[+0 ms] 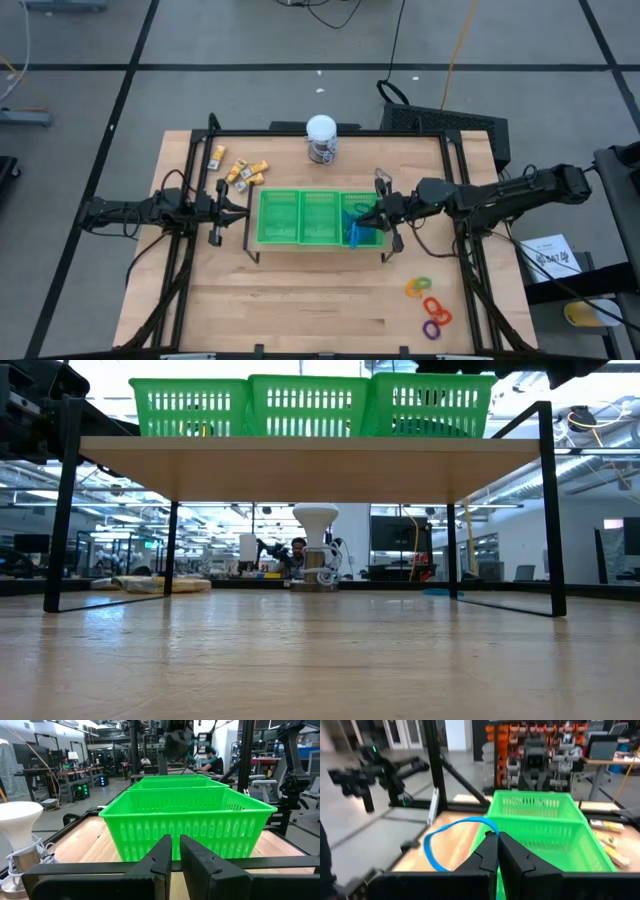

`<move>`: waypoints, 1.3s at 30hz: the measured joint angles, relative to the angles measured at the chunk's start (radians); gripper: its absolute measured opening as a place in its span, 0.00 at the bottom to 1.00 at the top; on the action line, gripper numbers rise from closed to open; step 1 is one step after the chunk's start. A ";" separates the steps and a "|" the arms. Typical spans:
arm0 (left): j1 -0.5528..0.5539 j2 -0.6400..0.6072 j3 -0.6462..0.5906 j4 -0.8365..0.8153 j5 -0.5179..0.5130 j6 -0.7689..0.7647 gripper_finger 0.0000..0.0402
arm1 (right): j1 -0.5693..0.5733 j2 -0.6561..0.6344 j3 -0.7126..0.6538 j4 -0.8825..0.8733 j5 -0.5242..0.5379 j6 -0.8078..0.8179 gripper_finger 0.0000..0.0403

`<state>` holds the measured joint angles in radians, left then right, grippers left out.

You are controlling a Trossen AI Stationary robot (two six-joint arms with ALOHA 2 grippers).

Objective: Pick & Place Office Desk Supplies
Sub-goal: Put the blue rubber band into the right green bin on the shelf

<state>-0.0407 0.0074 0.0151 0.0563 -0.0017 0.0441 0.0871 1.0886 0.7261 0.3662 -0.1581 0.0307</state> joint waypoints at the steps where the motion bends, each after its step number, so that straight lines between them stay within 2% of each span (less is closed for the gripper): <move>1: 0.000 0.000 0.000 0.000 0.000 0.000 0.11 | -0.001 0.000 0.000 -0.018 0.002 -0.014 0.00; 9: 0.000 0.000 0.000 0.000 0.000 0.000 0.11 | -0.009 -0.006 0.000 -0.113 0.104 -0.047 0.00; 29: 0.000 0.000 0.000 0.000 0.000 0.000 0.11 | -0.009 -0.007 -0.001 -0.135 0.109 -0.051 0.03; 39: 0.000 0.000 0.000 0.000 0.000 0.000 0.11 | -0.009 -0.104 -0.002 -0.186 0.110 -0.049 0.05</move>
<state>-0.0409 0.0074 0.0151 0.0561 -0.0017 0.0442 0.0780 0.9846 0.7246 0.1801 -0.0483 -0.0179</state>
